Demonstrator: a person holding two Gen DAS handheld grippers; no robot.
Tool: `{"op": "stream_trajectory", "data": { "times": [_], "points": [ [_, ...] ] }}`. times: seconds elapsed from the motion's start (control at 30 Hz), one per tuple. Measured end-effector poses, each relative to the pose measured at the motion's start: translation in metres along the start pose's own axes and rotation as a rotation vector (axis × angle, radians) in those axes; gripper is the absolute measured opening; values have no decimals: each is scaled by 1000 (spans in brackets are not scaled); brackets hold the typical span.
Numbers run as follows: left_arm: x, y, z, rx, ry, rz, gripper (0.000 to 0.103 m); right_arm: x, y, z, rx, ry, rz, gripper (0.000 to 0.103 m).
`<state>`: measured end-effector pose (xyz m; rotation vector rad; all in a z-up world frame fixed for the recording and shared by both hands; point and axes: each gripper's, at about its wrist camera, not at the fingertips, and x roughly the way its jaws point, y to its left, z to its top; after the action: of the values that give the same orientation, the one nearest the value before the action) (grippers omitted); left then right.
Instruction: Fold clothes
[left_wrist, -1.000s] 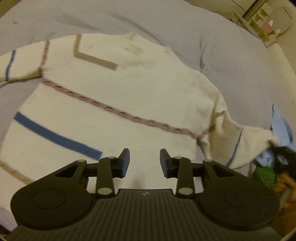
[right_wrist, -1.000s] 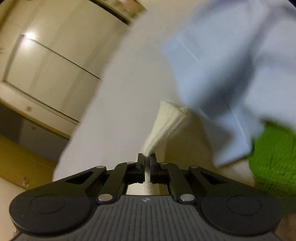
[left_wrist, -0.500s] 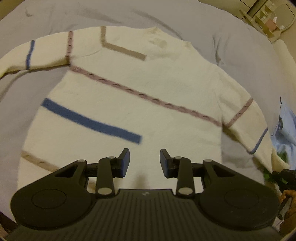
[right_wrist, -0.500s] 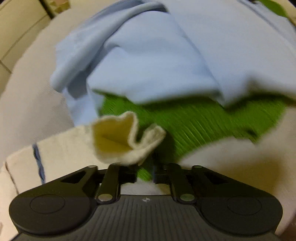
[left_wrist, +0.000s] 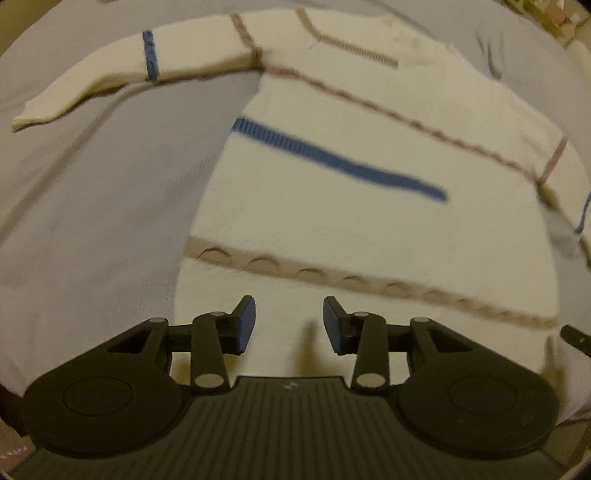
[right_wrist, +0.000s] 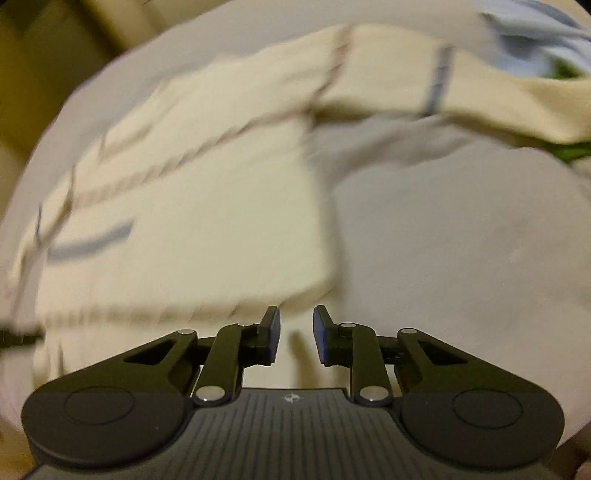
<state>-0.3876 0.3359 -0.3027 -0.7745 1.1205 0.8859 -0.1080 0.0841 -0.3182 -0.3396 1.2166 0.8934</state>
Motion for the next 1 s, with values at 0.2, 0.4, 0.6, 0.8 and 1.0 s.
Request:
{"op": "stream_trajectory", "data": {
  "times": [0.2,0.4,0.6,0.8,1.0],
  "points": [
    [20,11,-28,136,79,26,36,10,26,-48,35,168,-144,22],
    [-47,15,-39,156,53,6,32,-52,46,-46,158,136,-131,42],
    [-134,3,-21,215,-93,0,43,-127,71,-27,179,-5,-110,75],
    [-177,-6,-20,226,-151,20,49,-163,88,-29,175,-62,-108,87],
    [-202,-19,-32,273,-168,47,52,-187,97,-39,155,-88,-105,89]
  ]
}}
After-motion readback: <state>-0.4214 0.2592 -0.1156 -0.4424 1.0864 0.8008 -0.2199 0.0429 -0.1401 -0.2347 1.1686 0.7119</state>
